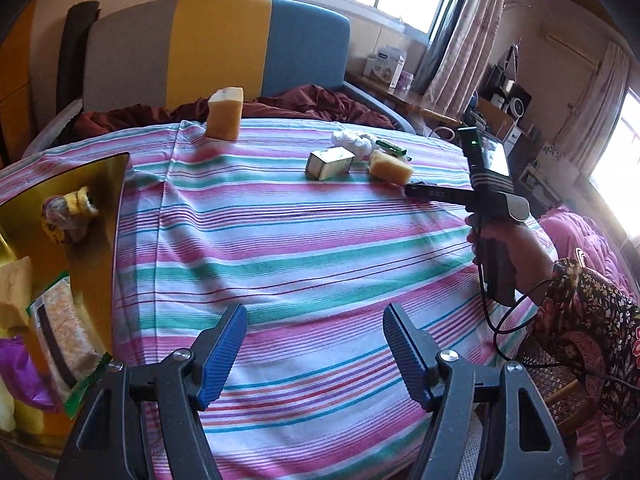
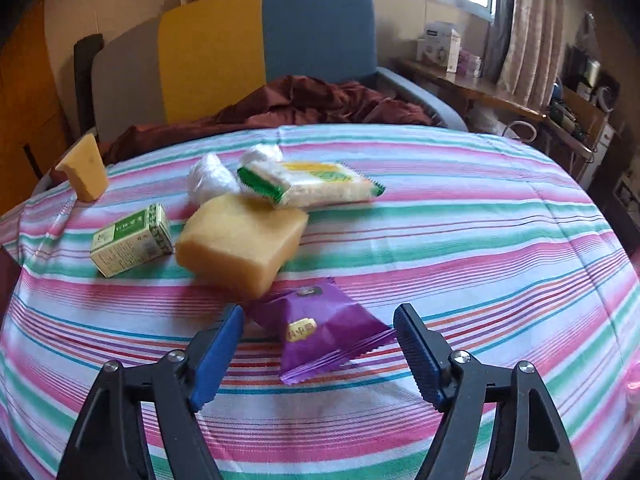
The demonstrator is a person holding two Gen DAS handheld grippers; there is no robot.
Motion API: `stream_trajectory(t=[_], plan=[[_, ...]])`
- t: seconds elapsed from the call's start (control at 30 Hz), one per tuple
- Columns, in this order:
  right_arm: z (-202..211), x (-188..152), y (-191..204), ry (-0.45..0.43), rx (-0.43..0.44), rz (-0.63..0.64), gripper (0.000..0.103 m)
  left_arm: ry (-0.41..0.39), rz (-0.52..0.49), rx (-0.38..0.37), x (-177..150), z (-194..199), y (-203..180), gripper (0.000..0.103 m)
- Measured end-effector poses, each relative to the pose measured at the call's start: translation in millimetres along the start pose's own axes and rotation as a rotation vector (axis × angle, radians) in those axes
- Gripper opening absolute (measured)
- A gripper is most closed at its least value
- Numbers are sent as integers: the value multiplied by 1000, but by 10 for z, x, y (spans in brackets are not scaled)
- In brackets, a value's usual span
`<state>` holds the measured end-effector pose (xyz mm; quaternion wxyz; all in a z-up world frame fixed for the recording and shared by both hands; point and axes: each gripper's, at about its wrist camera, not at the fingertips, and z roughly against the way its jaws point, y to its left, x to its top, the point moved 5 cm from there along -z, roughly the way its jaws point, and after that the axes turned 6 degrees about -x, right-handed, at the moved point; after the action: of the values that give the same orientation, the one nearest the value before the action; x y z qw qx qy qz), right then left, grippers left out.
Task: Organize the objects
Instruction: 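Move the right tool to the purple snack packet and grasp it, then grasp the green-and-white tea box with the left tool while the right tool holds the packet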
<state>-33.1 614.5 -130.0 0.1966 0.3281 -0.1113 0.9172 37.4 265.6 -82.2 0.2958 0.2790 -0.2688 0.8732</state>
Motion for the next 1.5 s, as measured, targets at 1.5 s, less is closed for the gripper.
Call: stream_trajectory(t=[1.5], plan=[[98,-253,-171,-42,-10,-147,52,96,-373,147,1563,-2254,-312,78]])
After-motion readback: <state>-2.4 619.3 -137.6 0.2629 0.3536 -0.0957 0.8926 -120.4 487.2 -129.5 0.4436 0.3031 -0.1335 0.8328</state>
